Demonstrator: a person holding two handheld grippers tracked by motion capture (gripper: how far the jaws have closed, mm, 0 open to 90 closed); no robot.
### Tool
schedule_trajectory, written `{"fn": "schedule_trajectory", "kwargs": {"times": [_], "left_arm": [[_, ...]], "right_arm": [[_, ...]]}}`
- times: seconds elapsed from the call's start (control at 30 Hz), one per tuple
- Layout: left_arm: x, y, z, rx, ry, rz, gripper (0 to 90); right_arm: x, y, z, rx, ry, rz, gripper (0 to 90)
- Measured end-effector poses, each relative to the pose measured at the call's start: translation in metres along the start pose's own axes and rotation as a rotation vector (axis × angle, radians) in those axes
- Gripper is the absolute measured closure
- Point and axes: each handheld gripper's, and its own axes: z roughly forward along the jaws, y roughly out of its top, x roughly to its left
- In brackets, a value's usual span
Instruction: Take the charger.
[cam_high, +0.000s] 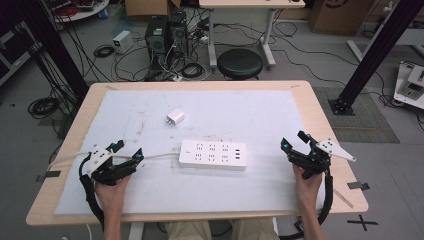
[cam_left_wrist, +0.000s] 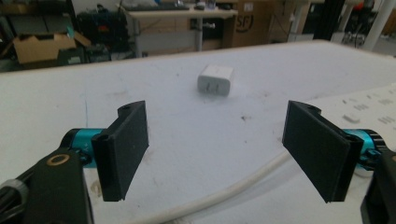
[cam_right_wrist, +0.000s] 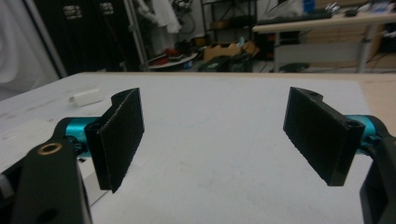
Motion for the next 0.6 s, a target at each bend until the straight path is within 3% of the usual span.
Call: {"fn": "schedule_trajectory", "kwargs": {"times": [0.1, 0.17, 0.2, 0.53, 0.57, 0.6], "left_arm": [[0.001, -0.0003, -0.0011, -0.008, 0.003, -0.005, 22.7], [0.001, -0.0003, -0.0011, -0.008, 0.003, -0.005, 22.7], [0.0001, -0.0004, 0.0011, 0.008, -0.013, -0.001, 22.6], [-0.0031, 0.0009, 0.0005, -0.001, -0.005, 0.016, 22.7], [-0.006, 0.0026, 0.0016, -0.004, -0.003, 0.045, 22.7], [-0.006, 0.0026, 0.0016, -0.004, -0.003, 0.045, 22.7]], "right_arm": [[0.0033, 0.0, 0.0019, 0.019, -0.021, -0.018, 21.0], [0.0035, 0.0003, 0.0032, 0.026, -0.018, -0.035, 20.9], [0.008, 0.0017, 0.0051, 0.043, 0.006, -0.071, 20.9], [0.0105, 0.0025, 0.0051, 0.051, 0.037, -0.073, 20.9], [0.0107, 0.0027, 0.0045, 0.046, 0.046, -0.08, 20.9], [0.0107, 0.0027, 0.0045, 0.046, 0.046, -0.08, 20.9]]}}
